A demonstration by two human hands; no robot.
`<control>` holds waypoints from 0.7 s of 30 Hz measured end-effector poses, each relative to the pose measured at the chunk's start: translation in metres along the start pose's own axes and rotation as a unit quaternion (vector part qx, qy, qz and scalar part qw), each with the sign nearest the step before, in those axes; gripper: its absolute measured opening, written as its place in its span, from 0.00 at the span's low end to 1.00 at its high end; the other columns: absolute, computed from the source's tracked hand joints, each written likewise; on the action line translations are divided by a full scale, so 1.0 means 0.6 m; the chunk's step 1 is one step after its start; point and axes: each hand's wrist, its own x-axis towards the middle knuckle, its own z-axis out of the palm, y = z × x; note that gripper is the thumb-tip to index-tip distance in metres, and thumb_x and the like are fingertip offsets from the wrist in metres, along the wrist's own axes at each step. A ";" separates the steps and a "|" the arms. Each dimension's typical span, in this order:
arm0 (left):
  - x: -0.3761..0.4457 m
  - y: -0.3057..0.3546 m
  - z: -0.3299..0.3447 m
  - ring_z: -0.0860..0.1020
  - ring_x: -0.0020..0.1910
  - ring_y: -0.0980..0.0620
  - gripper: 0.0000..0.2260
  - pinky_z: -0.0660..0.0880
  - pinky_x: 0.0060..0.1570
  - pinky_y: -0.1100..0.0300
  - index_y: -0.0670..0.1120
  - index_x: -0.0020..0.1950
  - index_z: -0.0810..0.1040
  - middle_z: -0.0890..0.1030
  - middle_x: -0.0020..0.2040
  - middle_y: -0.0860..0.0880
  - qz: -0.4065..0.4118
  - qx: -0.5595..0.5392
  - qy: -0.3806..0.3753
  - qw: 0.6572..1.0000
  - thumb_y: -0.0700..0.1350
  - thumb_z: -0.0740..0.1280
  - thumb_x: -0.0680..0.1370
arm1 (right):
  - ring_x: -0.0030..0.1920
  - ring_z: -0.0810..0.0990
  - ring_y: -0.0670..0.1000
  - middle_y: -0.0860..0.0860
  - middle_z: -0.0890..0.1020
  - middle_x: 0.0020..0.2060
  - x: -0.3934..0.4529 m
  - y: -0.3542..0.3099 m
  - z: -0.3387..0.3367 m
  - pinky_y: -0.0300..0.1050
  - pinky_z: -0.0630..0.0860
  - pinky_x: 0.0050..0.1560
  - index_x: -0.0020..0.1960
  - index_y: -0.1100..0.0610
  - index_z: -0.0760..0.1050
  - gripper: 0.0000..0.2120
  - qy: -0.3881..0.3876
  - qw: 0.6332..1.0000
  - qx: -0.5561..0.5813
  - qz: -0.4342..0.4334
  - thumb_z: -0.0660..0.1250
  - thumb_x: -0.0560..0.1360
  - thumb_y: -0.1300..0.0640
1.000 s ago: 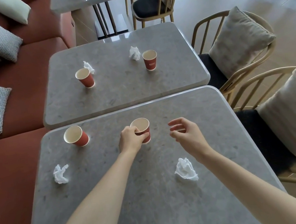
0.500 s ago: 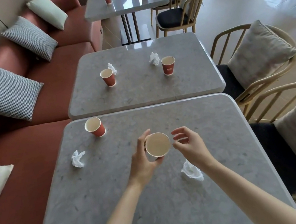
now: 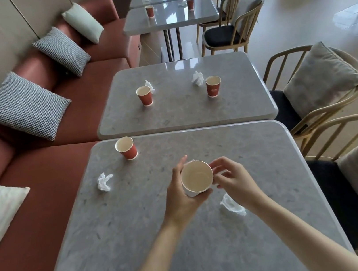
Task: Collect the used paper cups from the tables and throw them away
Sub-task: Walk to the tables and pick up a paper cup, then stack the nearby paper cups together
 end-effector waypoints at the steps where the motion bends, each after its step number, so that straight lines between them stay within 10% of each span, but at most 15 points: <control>1: -0.003 0.002 -0.002 0.78 0.59 0.64 0.41 0.72 0.56 0.74 0.64 0.70 0.65 0.79 0.61 0.62 0.000 0.004 0.003 1.000 0.45 0.83 0.65 | 0.43 0.83 0.52 0.52 0.84 0.42 -0.002 0.004 0.002 0.51 0.80 0.48 0.48 0.55 0.80 0.12 -0.004 1.000 -0.005 0.000 0.64 0.73 0.69; 6: -0.019 0.004 -0.019 0.78 0.62 0.59 0.35 0.75 0.61 0.63 0.54 0.67 0.71 0.79 0.64 0.57 0.016 0.022 0.015 1.000 0.41 0.82 0.65 | 0.42 0.81 0.49 0.51 0.83 0.43 0.006 0.062 0.002 0.36 0.76 0.42 0.47 0.53 0.80 0.10 0.017 0.995 -0.097 0.023 0.66 0.73 0.66; 13: -0.035 0.001 -0.038 0.77 0.63 0.56 0.34 0.73 0.63 0.61 0.55 0.67 0.71 0.78 0.64 0.57 0.009 0.038 0.025 0.999 0.39 0.80 0.66 | 0.60 0.75 0.58 0.57 0.73 0.61 0.022 0.179 -0.013 0.47 0.72 0.61 0.65 0.58 0.74 0.20 -0.049 0.948 -0.298 0.105 0.66 0.73 0.63; 21: -0.049 -0.004 -0.066 0.77 0.62 0.57 0.34 0.72 0.63 0.65 0.58 0.66 0.70 0.78 0.64 0.58 -0.016 0.048 0.030 0.998 0.40 0.80 0.66 | 0.65 0.70 0.60 0.56 0.68 0.66 0.029 0.226 -0.002 0.51 0.75 0.58 0.70 0.53 0.67 0.24 -0.093 0.891 -0.427 0.125 0.68 0.77 0.50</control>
